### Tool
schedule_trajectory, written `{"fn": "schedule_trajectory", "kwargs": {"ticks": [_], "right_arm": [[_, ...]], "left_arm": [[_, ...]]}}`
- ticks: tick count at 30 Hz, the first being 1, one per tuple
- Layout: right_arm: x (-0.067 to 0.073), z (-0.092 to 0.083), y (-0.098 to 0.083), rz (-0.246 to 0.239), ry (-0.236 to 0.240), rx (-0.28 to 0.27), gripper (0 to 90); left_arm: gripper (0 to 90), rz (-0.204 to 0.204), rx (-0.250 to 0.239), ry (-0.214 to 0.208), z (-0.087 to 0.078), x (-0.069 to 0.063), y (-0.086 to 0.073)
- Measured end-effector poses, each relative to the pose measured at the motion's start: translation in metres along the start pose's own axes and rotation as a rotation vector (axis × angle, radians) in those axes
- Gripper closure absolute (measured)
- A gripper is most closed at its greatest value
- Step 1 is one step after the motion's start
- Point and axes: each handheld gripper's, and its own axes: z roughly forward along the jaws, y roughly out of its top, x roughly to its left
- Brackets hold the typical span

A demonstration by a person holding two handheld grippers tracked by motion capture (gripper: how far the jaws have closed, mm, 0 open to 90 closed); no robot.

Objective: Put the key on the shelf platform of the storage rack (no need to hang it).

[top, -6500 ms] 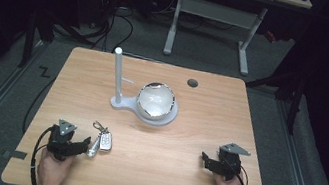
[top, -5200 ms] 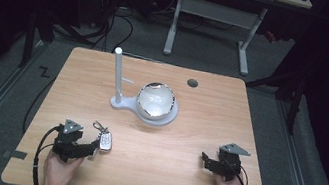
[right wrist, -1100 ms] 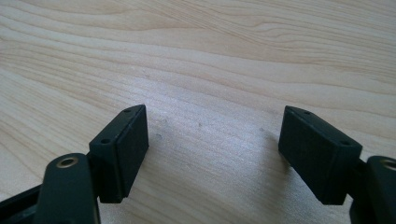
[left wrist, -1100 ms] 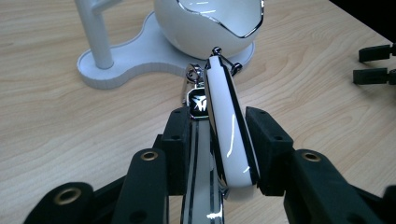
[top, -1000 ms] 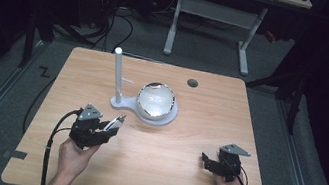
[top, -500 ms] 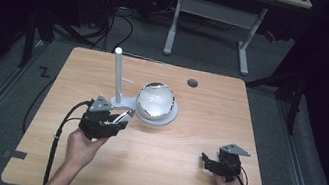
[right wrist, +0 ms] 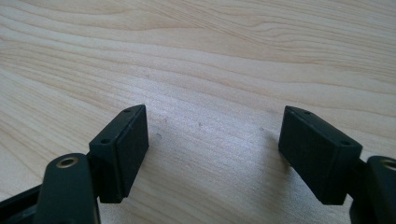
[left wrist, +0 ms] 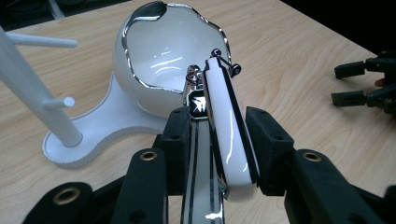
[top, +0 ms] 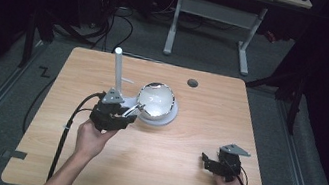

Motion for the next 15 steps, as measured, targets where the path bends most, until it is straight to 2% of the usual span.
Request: {"fn": "schedule_trajectory", "kwargs": {"ticks": [5, 15], "right_arm": [[0.0, 0.0, 0.0, 0.001, 0.0, 0.001, 24.6], [0.0, 0.0, 0.0, 0.002, -0.001, 0.001, 24.6]], "left_arm": [[62.5, 0.006, -0.01, -0.015, 0.005, -0.001, 0.009], [62.5, 0.038, 0.019, -0.019, 0.019, -0.001, 0.028]]}}
